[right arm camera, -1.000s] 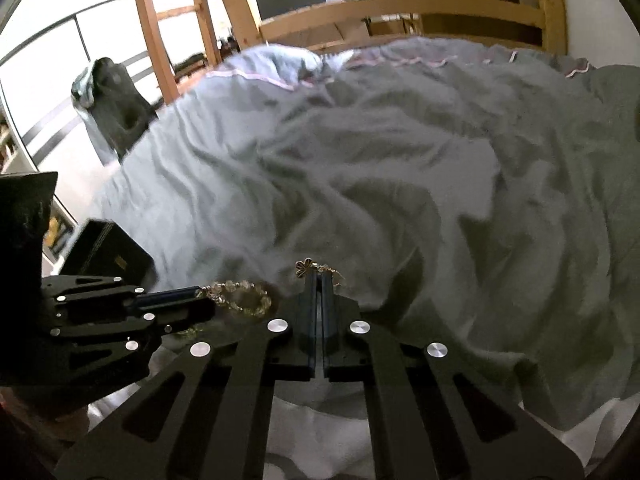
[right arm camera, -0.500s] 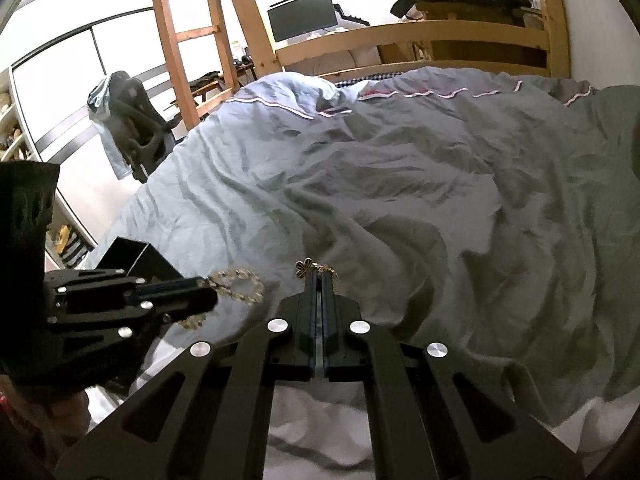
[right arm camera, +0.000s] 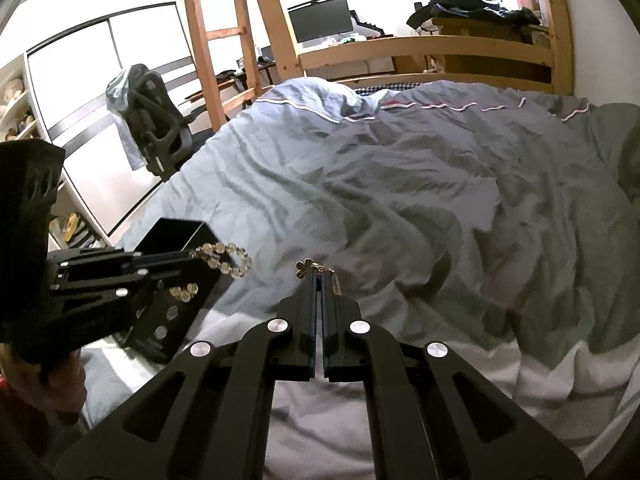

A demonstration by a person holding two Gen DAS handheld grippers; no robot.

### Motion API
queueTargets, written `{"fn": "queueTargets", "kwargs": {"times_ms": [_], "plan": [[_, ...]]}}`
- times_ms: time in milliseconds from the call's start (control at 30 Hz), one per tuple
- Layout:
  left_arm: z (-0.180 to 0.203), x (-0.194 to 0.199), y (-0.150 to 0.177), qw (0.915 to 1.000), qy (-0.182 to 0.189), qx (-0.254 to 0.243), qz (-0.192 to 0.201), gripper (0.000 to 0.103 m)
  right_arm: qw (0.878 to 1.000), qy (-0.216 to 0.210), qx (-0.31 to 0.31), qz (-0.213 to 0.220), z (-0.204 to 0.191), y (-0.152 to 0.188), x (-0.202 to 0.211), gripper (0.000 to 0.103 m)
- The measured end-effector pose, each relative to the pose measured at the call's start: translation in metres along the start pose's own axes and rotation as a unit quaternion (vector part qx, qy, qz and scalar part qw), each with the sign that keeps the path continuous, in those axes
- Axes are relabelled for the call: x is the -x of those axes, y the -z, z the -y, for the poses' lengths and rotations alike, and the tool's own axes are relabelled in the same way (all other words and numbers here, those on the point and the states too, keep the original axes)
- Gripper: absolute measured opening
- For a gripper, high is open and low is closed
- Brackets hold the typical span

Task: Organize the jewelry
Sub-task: 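Carry both gold bracelets into the black box and open both tools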

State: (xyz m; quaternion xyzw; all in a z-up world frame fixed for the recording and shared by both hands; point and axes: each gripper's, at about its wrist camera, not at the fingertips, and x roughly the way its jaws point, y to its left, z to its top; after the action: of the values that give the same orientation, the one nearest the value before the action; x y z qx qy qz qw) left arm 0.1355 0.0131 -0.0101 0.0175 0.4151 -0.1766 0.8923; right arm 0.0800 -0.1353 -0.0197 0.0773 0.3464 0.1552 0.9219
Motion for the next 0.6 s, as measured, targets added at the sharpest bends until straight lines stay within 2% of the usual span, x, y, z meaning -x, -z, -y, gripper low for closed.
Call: {"fn": "queueTargets", "kwargs": {"times_ms": [333, 600], "plan": [[-0.021, 0.037, 0.004, 0.9995, -0.019, 0.012, 0.022, 0.008, 0.999, -0.015, 0.031, 0.005, -0.047, -0.004, 0.014, 0.002], [-0.053, 0.065, 0.013, 0.9982, -0.047, 0.024, 0.027, 0.008, 0.997, -0.042, 0.062, 0.000, -0.095, -0.006, 0.002, 0.003]]}}
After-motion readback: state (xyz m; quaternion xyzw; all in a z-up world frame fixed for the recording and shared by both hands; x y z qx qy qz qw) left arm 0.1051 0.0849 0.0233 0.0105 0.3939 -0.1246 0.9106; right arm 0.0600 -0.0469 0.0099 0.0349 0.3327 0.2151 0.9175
